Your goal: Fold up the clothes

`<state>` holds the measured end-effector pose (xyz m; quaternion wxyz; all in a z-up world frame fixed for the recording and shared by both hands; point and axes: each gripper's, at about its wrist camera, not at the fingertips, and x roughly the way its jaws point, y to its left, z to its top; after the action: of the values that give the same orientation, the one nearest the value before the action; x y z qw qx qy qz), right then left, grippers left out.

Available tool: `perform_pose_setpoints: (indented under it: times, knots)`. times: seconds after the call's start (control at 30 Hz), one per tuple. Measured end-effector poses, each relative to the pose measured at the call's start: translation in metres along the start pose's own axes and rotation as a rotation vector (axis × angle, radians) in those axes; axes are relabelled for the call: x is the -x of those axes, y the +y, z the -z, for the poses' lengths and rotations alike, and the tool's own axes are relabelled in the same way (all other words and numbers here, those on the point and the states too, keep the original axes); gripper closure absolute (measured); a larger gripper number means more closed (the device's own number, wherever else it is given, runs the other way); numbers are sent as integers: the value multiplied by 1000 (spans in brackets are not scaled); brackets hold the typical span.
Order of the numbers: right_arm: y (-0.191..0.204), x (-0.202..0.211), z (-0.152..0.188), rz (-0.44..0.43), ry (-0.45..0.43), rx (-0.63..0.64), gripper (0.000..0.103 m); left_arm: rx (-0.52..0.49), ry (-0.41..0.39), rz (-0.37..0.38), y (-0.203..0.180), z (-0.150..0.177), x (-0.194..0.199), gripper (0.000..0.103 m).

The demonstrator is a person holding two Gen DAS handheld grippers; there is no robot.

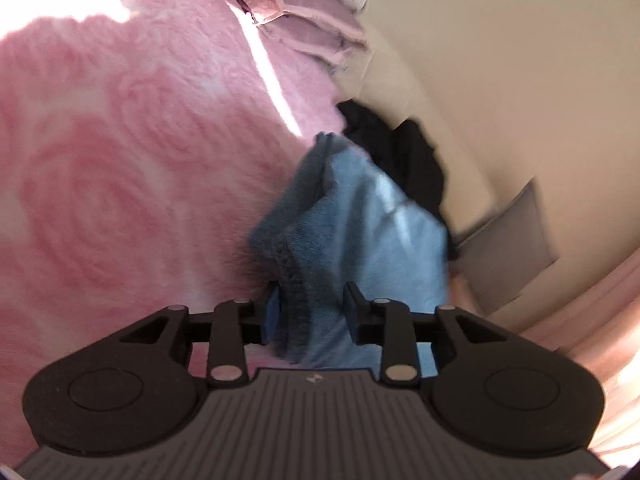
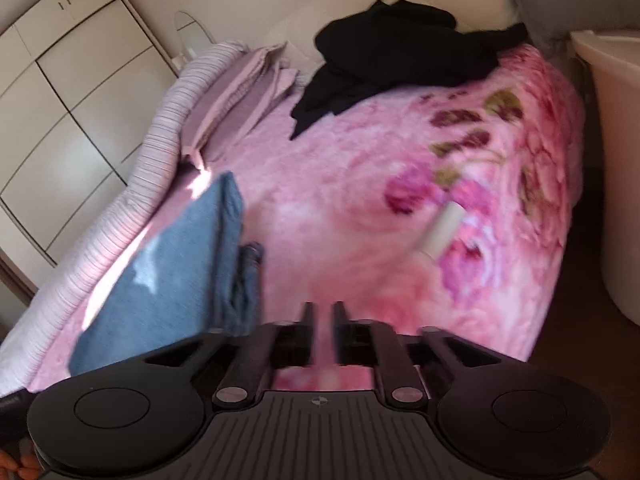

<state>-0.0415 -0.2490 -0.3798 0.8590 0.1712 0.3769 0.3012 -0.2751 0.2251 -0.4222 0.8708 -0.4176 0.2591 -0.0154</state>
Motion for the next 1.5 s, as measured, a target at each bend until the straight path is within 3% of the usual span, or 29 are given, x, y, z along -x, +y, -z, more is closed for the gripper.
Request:
perform_pose_setpoints:
  times: [0.03,0.1,0.23,0.3,0.33,0.4,0.43,0.53,0.6,0.7,0.73,0.8,0.83,0.9,0.97,1.1,1.3,1.5]
  knots:
    - [5,1,-3,-23,1,0,47,-23,1,-14,-3,-2,1,70]
    - [15,-1,-7,-75,14,0,39,-70,4,-41,-8,-7,3,62]
    - [36,-12,-3,-152,90,-1,39,-45,19,-17,-6,-12,-11,60]
    - [42,-19,7,-162,127,-6,39,-8,13,-7,-1,-13,-21,64]
    - [44,-21,12,-153,133,9,50,35,5,1,5,-13,-25,75]
    - [48,-26,22,-135,143,38,82,129,-8,29,16,-14,-31,93]
    - [48,-24,22,-139,136,50,90,130,-25,36,14,-13,-30,95]
    - [36,-19,6,-182,153,-21,94,96,-66,111,5,-3,-20,98]
    - [27,-20,-2,-165,149,-36,95,72,-78,130,2,4,-16,100]
    - [15,-35,2,-167,195,-85,93,42,-17,-71,12,10,-32,103]
    - [13,-37,1,-166,197,-105,92,48,-7,-92,14,7,-32,103]
    - [19,-32,-10,-148,193,-38,85,60,-29,-39,12,-5,-24,103]
    - [22,-29,-16,-139,191,-4,73,55,-49,-19,8,-12,-20,103]
    - [28,-24,-27,-120,187,63,64,13,-73,-7,-6,-34,-21,95]
    - [34,-20,-42,-122,154,112,64,-3,-53,18,-19,-56,-34,90]
    - [48,-29,-80,-178,90,141,64,60,48,99,-31,-88,-83,89]
    - [55,-70,-112,-229,158,139,64,197,131,130,-16,-105,-136,90]
    - [50,-93,-120,-298,218,120,64,206,144,149,-9,-109,-155,90]
